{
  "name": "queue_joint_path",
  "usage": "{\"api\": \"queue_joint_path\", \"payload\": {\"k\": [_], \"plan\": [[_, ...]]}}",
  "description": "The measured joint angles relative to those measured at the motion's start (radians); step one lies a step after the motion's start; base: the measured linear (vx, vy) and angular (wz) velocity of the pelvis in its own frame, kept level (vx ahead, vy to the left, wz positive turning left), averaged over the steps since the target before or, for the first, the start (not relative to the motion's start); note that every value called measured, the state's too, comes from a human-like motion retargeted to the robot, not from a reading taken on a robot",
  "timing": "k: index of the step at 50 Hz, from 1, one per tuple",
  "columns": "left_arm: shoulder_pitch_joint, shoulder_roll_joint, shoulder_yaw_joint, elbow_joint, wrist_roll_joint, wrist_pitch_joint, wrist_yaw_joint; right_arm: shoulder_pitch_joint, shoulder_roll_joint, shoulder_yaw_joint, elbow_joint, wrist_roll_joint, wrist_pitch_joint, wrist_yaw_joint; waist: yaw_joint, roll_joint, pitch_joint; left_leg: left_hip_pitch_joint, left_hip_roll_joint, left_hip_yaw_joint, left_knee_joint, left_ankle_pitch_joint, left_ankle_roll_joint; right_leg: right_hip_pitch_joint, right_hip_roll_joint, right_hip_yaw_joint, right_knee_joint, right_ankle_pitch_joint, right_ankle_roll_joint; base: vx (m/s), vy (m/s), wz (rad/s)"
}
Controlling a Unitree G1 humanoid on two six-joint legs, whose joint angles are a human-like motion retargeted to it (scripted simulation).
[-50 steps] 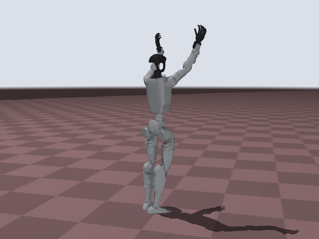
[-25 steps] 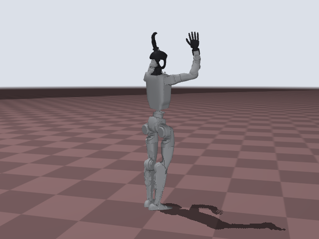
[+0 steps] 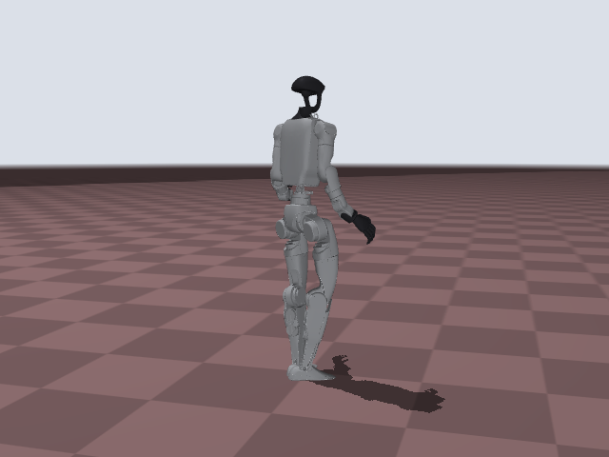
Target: Upper body actions
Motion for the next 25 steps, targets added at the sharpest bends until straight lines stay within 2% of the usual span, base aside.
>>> {"api": "queue_joint_path", "payload": {"k": [2, 3, 5, 7, 8, 10, 12, 13, 14, 15, 17, 18, 20, 22, 25], "plan": [[-0.011, 0.038, -0.027, 0.284, -0.157, -0.014, -0.222, -0.053, -0.005, 0.038, 0.289, -0.05, 0.139, 0.221, -0.018, -0.001, 0.013, 0.0, 0.002, -0.011, 0.0, 0.007, 0.001, 0.009, 0.024, 0.006, 0.011, -0.01, 0.001, -0.1, -0.1, 0.28], [-0.016, 0.049, -0.045, 0.416, -0.185, 0.011, -0.288, -0.074, -0.002, 0.061, 0.422, -0.102, 0.255, 0.329, -0.028, -0.001, 0.013, -0.002, 0.001, -0.019, 0.001, 0.01, 0.002, 0.016, 0.039, 0.016, 0.008, -0.013, 0.004, -0.06, -0.08, 0.4], [-0.04, 0.077, -0.09, 0.685, -0.174, 0.08, -0.326, -0.098, 0.014, 0.11, 0.612, -0.212, 0.516, 0.583, -0.036, -0.001, 0.011, -0.004, -0.005, -0.031, 0.001, 0.015, 0.004, 0.031, 0.063, 0.053, -0.007, -0.011, 0.016, -0.04, -0.05, -0.77], [-0.068, 0.106, -0.131, 0.917, -0.1, 0.147, -0.338, -0.081, 0.034, 0.158, 0.678, -0.157, 0.631, 0.811, 0.198, -0.014, 0.006, 0.029, 0.025, 0.191, -0.011, -0.008, -0.023, -0.01, 0.068, 0.311, 0.056, -0.043, 0.024, -0.01, -0.05, -3.98], [-0.081, 0.121, -0.166, 1.016, -0.059, 0.194, -0.356, -0.052, 0.038, 0.127, 0.678, -0.057, 0.68, 0.831, 0.241, -0.021, 0.003, 0.033, 0.023, 0.222, -0.012, -0.012, -0.027, -0.003, 0.064, 0.317, 0.036, -0.054, 0.012, 0.03, -0.08, -1.91], [-0.114, 0.14, -0.251, 1.175, 0.033, 0.346, -0.442, -0.008, 0.063, 0.022, 0.678, 0.278, 0.653, 0.743, 0.228, -0.029, -0.006, 0.026, 0.012, 0.176, -0.008, -0.009, -0.028, -0.001, 0.049, 0.209, -0.009, -0.042, -0.025, 0.08, -0.09, 1.15], [-0.105, 0.113, -0.31, 1.202, 0.13, 0.57, -0.591, 0.008, 0.084, -0.061, 0.675, 0.46, 0.572, 0.563, 0.088, -0.043, -0.019, -0.001, -0.015, 0.026, 0.015, 0.001, -0.029, 0.02, 0.045, 0.092, -0.082, -0.009, -0.04, 0.09, -0.09, 3.81], [-0.088, 0.086, -0.322, 1.194, 0.195, 0.663, -0.677, 0.01, 0.084, -0.082, 0.665, 0.491, 0.545, 0.496, -0.015, -0.052, -0.029, -0.031, -0.007, -0.079, 0.057, 0.0, -0.057, 0.037, 0.0, 0.005, -0.108, -0.004, -0.014, 0.02, -0.07, 4.92], [-0.07, 0.06, -0.332, 1.191, 0.239, 0.704, -0.735, 0.013, 0.081, -0.086, 0.643, 0.487, 0.528, 0.469, -0.117, -0.058, -0.042, -0.062, 0.0, -0.18, 0.102, -0.01, -0.089, 0.049, -0.045, -0.097, -0.129, 0.008, 0.006, -0.03, -0.06, 5.18], [-0.051, 0.035, -0.339, 1.19, 0.272, 0.719, -0.781, 0.018, 0.078, -0.081, 0.615, 0.467, 0.517, 0.463, -0.218, -0.062, -0.056, -0.095, 0.007, -0.28, 0.149, -0.025, -0.125, 0.056, -0.089, -0.209, -0.148, 0.023, 0.023, -0.06, -0.07, 4.7], [-0.019, 0.008, -0.297, 1.177, 0.164, 0.721, -0.655, 0.018, 0.054, -0.037, 0.572, 0.293, 0.499, 0.557, -0.373, -0.042, -0.057, -0.12, -0.007, -0.399, 0.165, -0.011, -0.132, 0.08, -0.09, -0.326, -0.188, 0.047, 0.024, -0.07, -0.04, 2.62], [-0.012, -0.002, -0.253, 1.163, 0.086, 0.675, -0.602, 0.012, 0.037, -0.005, 0.561, 0.182, 0.498, 0.609, -0.368, -0.033, -0.053, -0.107, -0.01, -0.369, 0.141, 0.0, -0.114, 0.079, -0.061, -0.295, -0.196, 0.044, 0.013, -0.1, -0.02, -1.77], [-0.018, 0.005, -0.186, 1.162, -0.057, 0.559, -0.547, -0.014, 0.002, 0.077, 0.551, -0.002, 0.527, 0.652, -0.13, -0.017, -0.04, -0.04, 0.011, -0.09, 0.07, -0.008, -0.065, 0.058, 0.027, -0.019, -0.173, 0.022, -0.013, -0.15, -0.05, -5.2], [-0.022, 0.027, -0.188, 1.156, -0.13, 0.554, -0.558, -0.026, -0.009, 0.112, 0.551, -0.093, 0.527, 0.613, -0.102, -0.014, -0.024, -0.043, 0.018, -0.055, 0.077, 0.0, -0.061, 0.066, 0.037, 0.017, -0.187, 0.037, -0.015, -0.12, -0.07, -1.81], [-0.017, 0.056, -0.207, 1.113, -0.059, 0.627, -0.658, -0.023, -0.003, 0.112, 0.551, -0.12, 0.508, 0.533, -0.111, -0.019, -0.034, -0.065, 0.014, -0.071, 0.109, -0.01, -0.072, 0.06, 0.028, -0.004, -0.204, 0.046, -0.015, -0.06, -0.07, 0.21]]}}
